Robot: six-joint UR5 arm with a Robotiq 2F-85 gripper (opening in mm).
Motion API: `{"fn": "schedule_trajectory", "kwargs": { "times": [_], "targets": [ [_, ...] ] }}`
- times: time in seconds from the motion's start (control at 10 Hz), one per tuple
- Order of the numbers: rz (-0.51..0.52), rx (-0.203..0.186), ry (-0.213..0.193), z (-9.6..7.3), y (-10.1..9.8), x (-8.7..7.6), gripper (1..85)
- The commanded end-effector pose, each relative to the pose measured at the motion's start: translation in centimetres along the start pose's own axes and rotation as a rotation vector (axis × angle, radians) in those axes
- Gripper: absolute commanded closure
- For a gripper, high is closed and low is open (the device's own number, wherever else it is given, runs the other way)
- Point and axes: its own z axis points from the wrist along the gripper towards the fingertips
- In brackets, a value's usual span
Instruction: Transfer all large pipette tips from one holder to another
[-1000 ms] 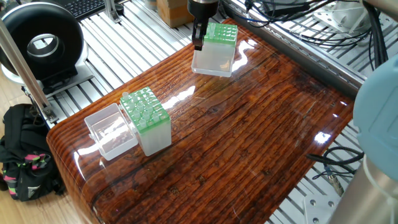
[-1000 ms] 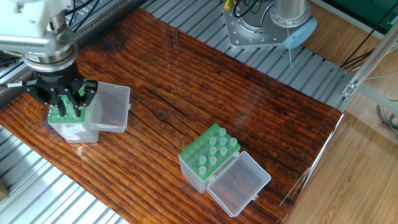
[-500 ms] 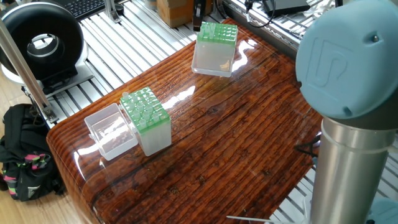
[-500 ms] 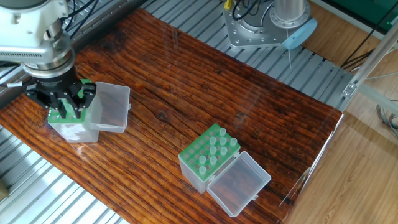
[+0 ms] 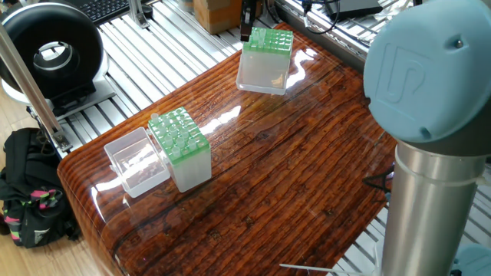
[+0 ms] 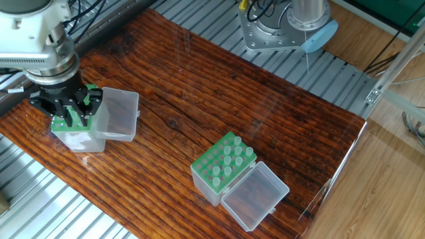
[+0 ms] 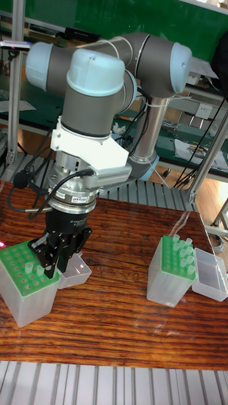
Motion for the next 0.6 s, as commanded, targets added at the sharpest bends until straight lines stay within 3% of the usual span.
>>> {"fn": "schedule_trajectory", "kwargs": {
  "times": [0.0,0.2,0.5],
  "targets": [
    [-0.013,-0.015,-0.007,-0.07,-0.26,0.11,53.3],
    [-0.002,-0.054,-0.007,0.23,0.54,0.06,53.3],
    [-0.005,-0.056,-0.002,0.50,0.48,0.09,53.3]
  ]
}}
